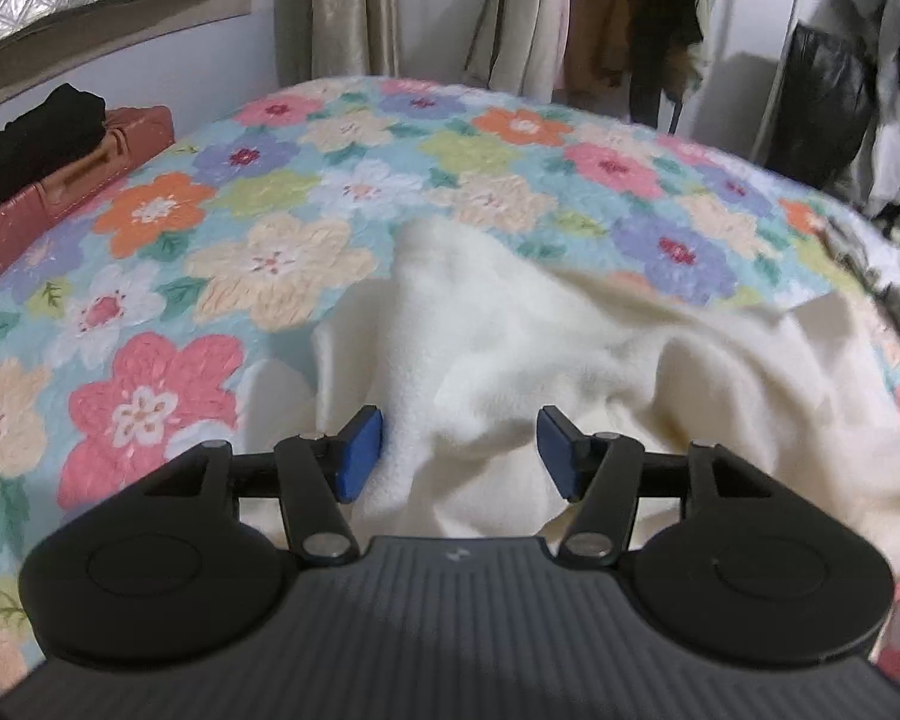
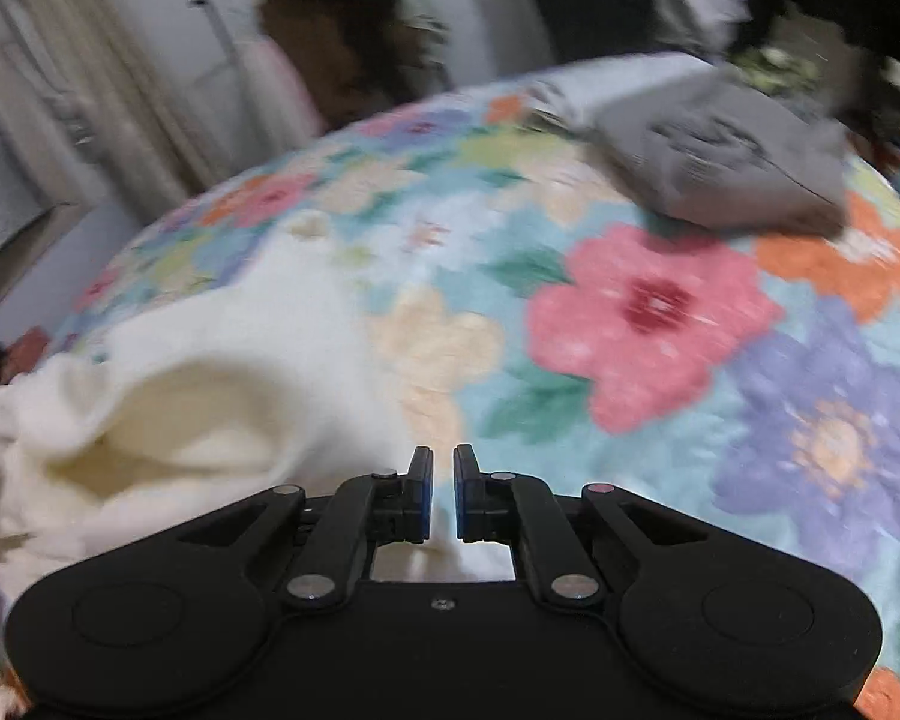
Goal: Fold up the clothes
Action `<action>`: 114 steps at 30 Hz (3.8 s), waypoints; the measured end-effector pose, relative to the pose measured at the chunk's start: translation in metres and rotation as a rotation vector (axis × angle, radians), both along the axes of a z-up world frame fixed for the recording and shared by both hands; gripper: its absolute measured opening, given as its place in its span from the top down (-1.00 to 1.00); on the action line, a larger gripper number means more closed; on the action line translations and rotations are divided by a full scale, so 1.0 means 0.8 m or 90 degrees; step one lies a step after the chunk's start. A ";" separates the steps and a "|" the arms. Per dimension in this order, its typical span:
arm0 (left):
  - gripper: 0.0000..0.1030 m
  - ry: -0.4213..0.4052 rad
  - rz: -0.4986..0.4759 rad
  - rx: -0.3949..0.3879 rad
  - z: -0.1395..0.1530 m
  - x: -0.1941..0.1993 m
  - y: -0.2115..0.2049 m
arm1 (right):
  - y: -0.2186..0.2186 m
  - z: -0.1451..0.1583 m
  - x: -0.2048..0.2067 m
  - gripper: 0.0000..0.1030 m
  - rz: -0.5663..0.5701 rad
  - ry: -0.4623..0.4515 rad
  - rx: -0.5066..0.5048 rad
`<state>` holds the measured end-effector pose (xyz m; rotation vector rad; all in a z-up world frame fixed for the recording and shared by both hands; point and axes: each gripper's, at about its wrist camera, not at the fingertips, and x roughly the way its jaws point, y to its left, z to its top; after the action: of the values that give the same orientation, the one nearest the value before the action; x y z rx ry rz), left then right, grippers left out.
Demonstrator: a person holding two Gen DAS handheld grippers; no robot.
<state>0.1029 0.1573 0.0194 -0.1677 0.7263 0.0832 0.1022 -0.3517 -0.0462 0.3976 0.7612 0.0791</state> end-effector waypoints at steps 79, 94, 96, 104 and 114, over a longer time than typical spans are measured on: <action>-0.22 -0.019 -0.013 -0.211 -0.014 -0.015 0.113 | 0.310 -0.007 -0.067 0.43 0.484 -0.050 -0.191; -0.28 0.038 -0.043 -0.053 -0.018 -0.013 0.043 | 0.304 0.002 -0.075 0.32 0.470 -0.054 -0.156; -0.29 0.042 -0.041 -0.049 -0.021 -0.011 0.043 | 0.305 0.011 -0.075 0.32 0.463 -0.064 -0.147; -0.34 0.101 0.048 -0.118 -0.060 0.009 0.092 | 0.356 0.068 -0.038 0.11 0.537 -0.139 -0.120; -0.22 0.054 0.049 -0.111 -0.054 -0.007 0.098 | 0.449 0.036 0.028 -0.21 0.509 -0.047 -0.086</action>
<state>0.0972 0.2357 -0.0240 -0.3612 0.8118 0.1010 0.1242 0.0073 -0.0173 -0.0591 0.8092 0.7834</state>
